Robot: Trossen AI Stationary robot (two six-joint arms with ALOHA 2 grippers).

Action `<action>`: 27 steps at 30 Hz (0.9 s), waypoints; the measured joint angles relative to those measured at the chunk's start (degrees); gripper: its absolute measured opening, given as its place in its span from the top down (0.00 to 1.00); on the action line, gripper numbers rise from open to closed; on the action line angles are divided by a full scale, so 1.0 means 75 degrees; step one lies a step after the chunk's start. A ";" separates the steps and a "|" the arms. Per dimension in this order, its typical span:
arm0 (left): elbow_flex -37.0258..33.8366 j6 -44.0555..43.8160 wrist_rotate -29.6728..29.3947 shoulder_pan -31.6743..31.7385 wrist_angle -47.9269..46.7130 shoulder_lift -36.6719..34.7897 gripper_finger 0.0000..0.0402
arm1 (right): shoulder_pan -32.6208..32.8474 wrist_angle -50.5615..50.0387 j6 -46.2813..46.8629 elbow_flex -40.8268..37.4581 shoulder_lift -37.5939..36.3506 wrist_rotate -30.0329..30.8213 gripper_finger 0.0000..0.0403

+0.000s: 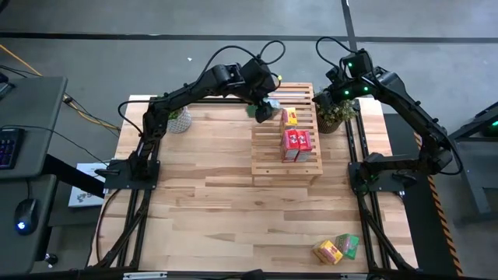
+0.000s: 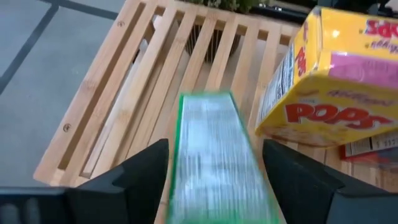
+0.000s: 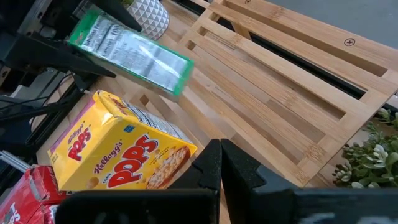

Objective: Stack cereal on shelf
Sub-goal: Put the top green cereal box on the shelf

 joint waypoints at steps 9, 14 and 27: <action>0.0003 0.0003 0.0360 0.0000 0.0470 -0.0001 0.38 | -0.0002 0.0000 0.0122 0.0000 0.0000 0.0003 1.00; -0.0003 0.0003 0.0368 0.0183 0.0138 -0.0415 0.38 | -0.0001 -0.0001 0.0121 0.0000 0.0000 0.0003 1.00; -0.3103 -0.0432 0.0542 0.1409 0.0471 -0.3169 0.38 | 0.0000 -0.0004 0.0090 0.0000 0.0000 0.0003 1.00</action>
